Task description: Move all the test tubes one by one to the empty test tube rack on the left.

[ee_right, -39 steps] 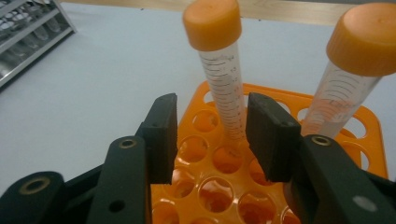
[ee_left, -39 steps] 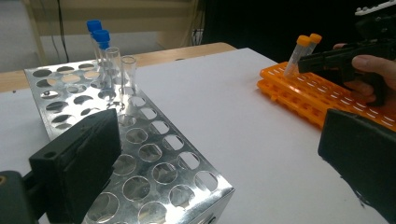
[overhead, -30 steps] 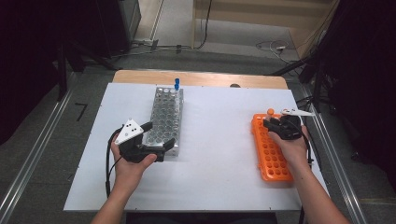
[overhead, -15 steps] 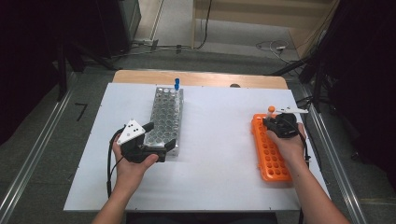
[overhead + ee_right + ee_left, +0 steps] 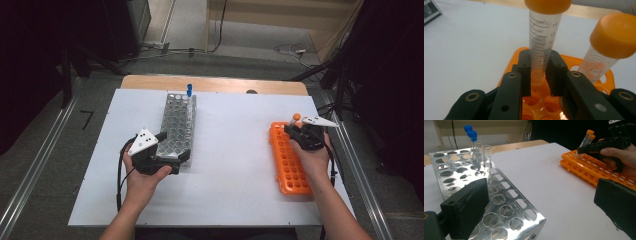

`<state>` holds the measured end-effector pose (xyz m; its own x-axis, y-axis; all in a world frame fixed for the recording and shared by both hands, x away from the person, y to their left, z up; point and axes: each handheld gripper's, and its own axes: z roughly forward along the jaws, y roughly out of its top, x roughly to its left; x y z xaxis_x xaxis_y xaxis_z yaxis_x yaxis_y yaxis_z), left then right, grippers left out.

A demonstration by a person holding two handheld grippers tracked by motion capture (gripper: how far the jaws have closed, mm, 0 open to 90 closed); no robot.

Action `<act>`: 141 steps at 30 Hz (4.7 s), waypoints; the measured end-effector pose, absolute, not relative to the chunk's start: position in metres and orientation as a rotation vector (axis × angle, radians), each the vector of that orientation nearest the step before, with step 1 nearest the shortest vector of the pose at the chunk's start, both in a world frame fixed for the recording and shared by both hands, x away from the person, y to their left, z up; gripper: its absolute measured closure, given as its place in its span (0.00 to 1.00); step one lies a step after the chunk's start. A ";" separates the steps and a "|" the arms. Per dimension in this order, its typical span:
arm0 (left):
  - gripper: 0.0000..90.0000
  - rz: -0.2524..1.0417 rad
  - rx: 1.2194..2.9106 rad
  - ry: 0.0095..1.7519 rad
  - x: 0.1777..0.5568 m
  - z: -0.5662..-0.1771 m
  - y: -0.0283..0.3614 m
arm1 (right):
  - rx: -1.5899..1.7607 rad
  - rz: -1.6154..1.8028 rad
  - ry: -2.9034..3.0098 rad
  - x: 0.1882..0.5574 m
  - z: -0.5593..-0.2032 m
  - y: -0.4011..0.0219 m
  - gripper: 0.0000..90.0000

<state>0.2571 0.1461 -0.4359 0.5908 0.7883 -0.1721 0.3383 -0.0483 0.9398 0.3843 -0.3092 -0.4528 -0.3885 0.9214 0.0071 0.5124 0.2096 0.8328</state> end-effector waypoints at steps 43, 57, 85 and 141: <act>0.00 0.429 1.688 0.860 0.247 -0.432 0.120 | 0.979 1.398 2.234 0.300 -0.433 -0.254 0.81; 0.04 0.378 1.707 0.796 0.244 -0.430 0.106 | 0.872 1.396 2.359 0.283 -0.440 -0.218 0.81; 0.57 0.217 1.772 0.558 0.240 -0.430 0.061 | 0.689 1.403 2.517 0.259 -0.446 -0.167 0.81; 0.83 0.317 1.727 0.610 0.251 -0.415 0.092 | 0.821 1.455 2.424 0.261 -0.438 -0.254 0.22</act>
<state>0.2513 0.0920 -0.4155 0.8243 0.5552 -0.1108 0.2277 -0.1459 0.9627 0.2613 -0.2539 -0.4376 -0.8264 0.5520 0.1111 0.3578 0.3623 0.8607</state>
